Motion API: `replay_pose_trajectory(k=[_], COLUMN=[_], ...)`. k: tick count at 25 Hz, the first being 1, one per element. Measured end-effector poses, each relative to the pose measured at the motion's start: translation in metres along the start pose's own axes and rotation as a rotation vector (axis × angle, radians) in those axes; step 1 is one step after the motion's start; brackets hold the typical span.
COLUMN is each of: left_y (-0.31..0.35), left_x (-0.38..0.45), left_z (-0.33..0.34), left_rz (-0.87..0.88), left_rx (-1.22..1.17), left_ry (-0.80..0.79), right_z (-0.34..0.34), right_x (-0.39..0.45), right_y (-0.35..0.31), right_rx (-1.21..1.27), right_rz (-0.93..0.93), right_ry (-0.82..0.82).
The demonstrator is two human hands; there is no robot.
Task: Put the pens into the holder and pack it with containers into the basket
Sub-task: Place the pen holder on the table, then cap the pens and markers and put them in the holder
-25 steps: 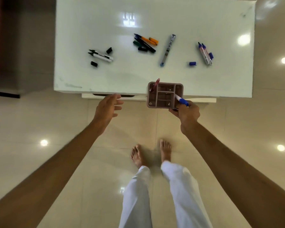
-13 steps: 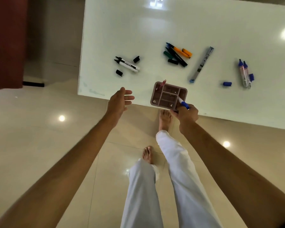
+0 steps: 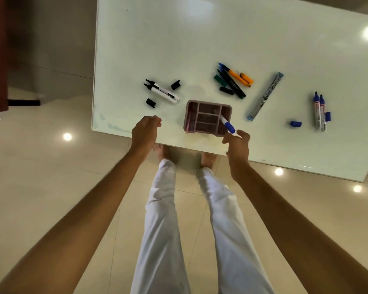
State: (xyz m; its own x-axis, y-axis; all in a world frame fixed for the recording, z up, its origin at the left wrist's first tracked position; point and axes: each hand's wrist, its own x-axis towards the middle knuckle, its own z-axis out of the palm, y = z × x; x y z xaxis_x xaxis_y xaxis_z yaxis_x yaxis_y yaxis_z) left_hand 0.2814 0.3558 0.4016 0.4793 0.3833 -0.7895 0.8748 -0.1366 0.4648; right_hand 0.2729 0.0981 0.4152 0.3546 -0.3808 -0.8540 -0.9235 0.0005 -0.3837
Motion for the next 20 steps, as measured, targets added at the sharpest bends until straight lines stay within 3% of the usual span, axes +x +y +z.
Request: replay_pose_trajectory(k=[3, 6, 12, 17, 20], left_y=[0.004, 0.009, 0.008, 0.001, -0.001], left_x=[0.018, 0.04, 0.084, 0.112, 0.113], left_z=[-0.007, -0.009, -0.002, 0.0, -0.006], left_rz=[-0.024, -0.037, -0.013, 0.05, 0.084], left_rx=[0.054, 0.167, 0.225, 0.292, 0.323], left_ry=[0.041, 0.081, 0.14, 0.162, 0.135], right_z=[0.003, 0.029, 0.129, 0.176, 0.187], right_x=[-0.019, -0.032, -0.017, 0.015, 0.023], right_y=[-0.001, -0.028, -0.057, -0.053, -0.056], right_rx=[-0.352, -0.621, -1.128, -1.407, -1.479], right_rz=[-0.455, -0.756, -1.046, -1.176, -1.115], right_ry=[0.269, 0.268, 0.068, 0.179, 0.208])
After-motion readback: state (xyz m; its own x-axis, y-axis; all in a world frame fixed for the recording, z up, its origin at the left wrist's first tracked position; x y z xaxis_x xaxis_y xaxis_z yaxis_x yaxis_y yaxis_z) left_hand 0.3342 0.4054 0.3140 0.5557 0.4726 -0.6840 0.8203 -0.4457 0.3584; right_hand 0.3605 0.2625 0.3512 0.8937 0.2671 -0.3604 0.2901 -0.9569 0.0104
